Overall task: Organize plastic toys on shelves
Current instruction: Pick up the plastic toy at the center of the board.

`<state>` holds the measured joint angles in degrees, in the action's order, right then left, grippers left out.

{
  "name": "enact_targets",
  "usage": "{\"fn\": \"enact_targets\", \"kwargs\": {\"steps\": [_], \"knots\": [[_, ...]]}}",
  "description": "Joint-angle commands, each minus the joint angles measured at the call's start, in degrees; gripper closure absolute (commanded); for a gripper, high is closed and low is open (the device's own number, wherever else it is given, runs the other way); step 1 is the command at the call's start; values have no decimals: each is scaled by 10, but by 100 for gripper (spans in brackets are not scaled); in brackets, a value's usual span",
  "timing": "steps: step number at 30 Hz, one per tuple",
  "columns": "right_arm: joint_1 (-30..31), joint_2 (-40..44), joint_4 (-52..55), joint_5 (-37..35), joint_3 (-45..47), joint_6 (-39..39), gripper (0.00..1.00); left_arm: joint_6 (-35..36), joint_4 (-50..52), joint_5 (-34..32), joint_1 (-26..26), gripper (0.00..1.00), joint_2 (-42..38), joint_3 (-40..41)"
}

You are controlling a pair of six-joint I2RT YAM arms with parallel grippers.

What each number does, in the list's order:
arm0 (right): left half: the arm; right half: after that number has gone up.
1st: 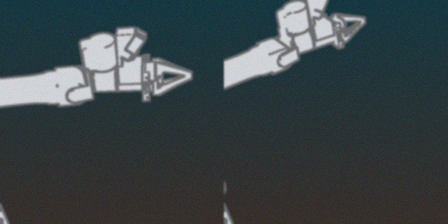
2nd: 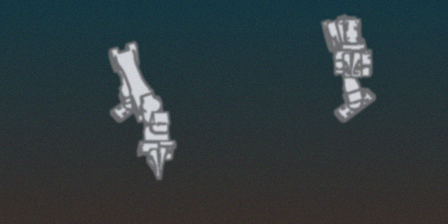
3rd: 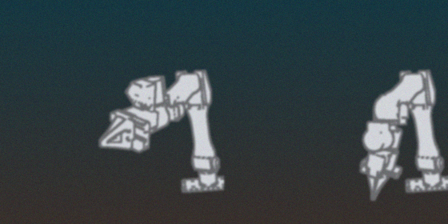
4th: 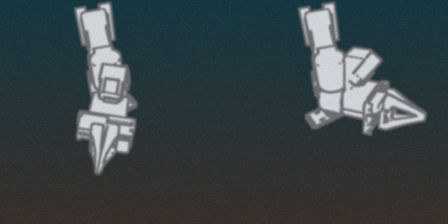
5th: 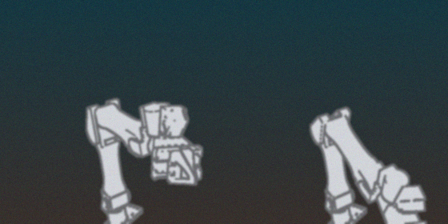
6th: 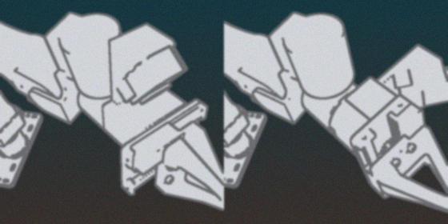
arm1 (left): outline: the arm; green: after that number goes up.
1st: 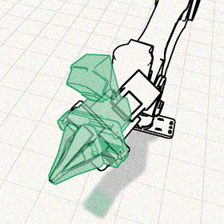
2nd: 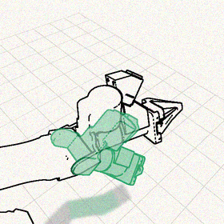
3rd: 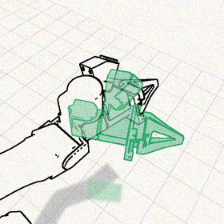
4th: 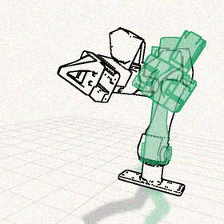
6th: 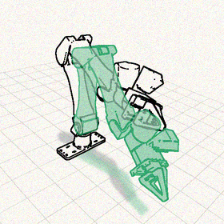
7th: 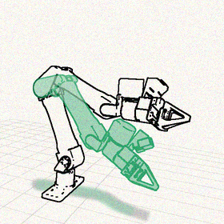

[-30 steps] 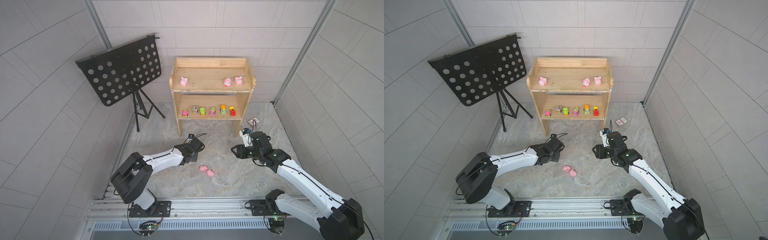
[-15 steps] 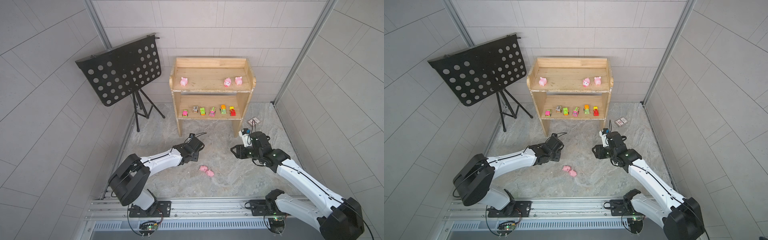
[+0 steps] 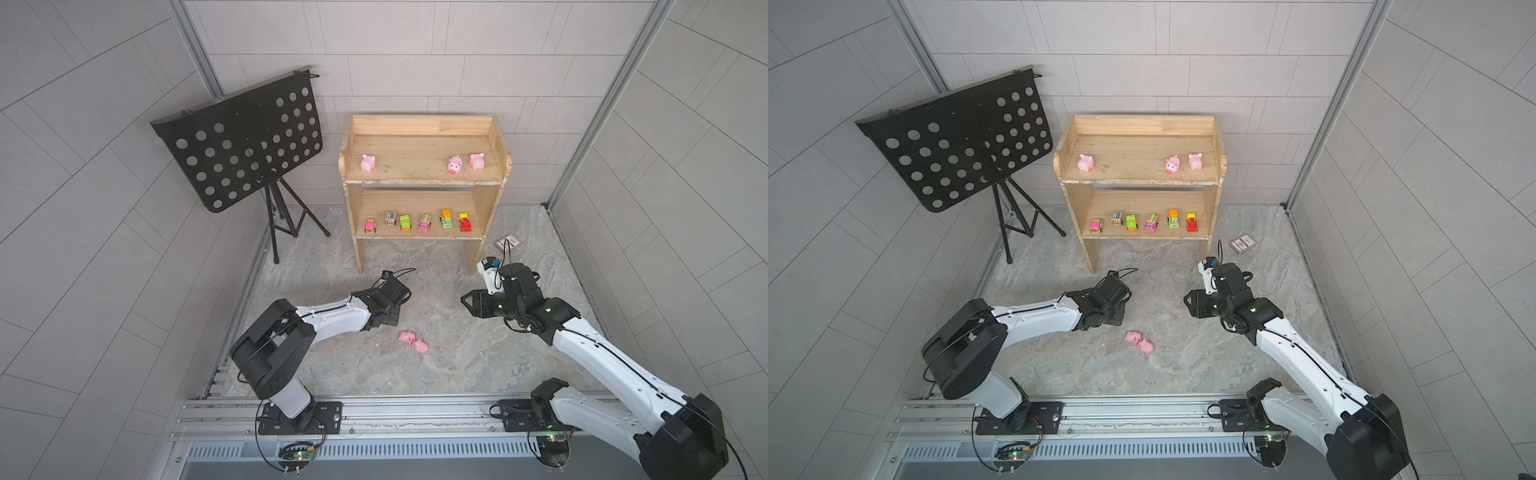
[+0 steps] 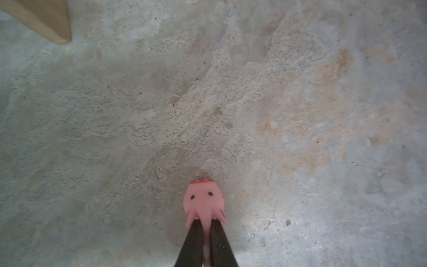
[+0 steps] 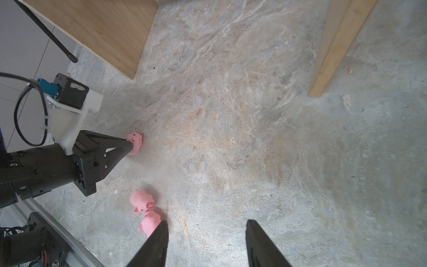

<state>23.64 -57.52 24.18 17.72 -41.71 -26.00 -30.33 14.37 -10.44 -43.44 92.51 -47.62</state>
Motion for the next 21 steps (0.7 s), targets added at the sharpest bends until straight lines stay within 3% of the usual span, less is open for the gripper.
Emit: {"fn": "enact_targets", "kwargs": {"steps": [1,11,21], "knots": [[4,-1,-2,-7,7,-2,44,-2,2,2,4,100,12,10],[3,-5,-5,-9,8,-1,44,36,50,15,4,100,-114,-12],[4,-9,-21,-12,23,-7,44,118,141,70,4,100,-240,-148]]}}
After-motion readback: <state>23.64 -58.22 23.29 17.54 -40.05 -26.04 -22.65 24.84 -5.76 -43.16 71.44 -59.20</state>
